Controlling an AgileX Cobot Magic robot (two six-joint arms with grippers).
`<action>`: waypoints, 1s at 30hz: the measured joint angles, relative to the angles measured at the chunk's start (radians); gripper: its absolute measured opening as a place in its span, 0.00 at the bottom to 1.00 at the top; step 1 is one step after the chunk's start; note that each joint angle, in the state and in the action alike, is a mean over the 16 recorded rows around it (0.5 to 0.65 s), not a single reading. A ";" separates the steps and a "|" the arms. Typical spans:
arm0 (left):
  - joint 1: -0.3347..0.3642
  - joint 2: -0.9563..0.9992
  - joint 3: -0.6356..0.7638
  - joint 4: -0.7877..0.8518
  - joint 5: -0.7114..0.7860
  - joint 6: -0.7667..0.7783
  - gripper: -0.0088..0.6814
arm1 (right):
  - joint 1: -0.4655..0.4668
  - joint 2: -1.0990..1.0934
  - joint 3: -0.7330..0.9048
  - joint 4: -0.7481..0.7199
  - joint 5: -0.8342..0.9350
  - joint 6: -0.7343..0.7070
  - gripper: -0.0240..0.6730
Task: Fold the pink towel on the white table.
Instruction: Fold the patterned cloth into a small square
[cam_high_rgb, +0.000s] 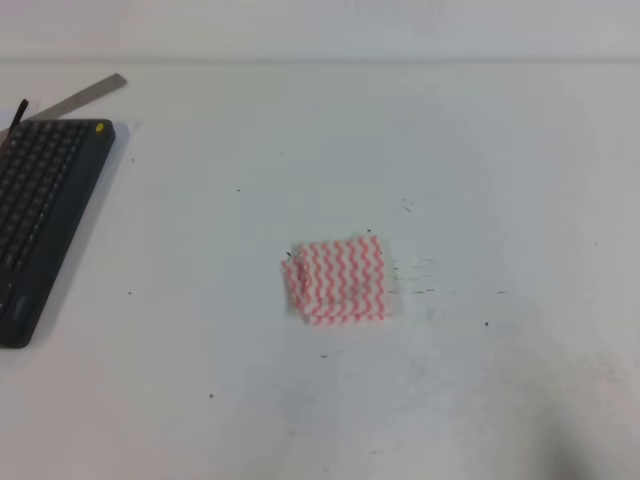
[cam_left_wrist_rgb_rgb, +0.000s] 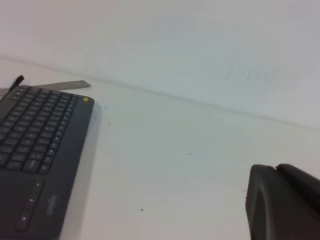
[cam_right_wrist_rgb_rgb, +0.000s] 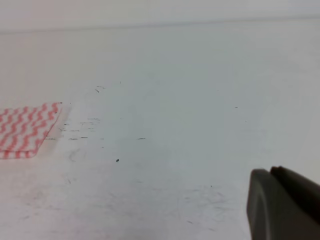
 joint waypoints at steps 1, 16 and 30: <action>0.002 0.000 0.000 0.019 0.003 -0.005 0.01 | 0.000 0.000 0.000 0.002 0.000 0.000 0.01; 0.228 -0.078 -0.003 1.002 0.361 -0.814 0.01 | 0.000 0.000 0.000 0.023 0.000 0.000 0.01; 0.380 -0.183 0.001 1.272 0.605 -1.113 0.01 | 0.000 0.000 0.000 0.023 0.000 0.000 0.01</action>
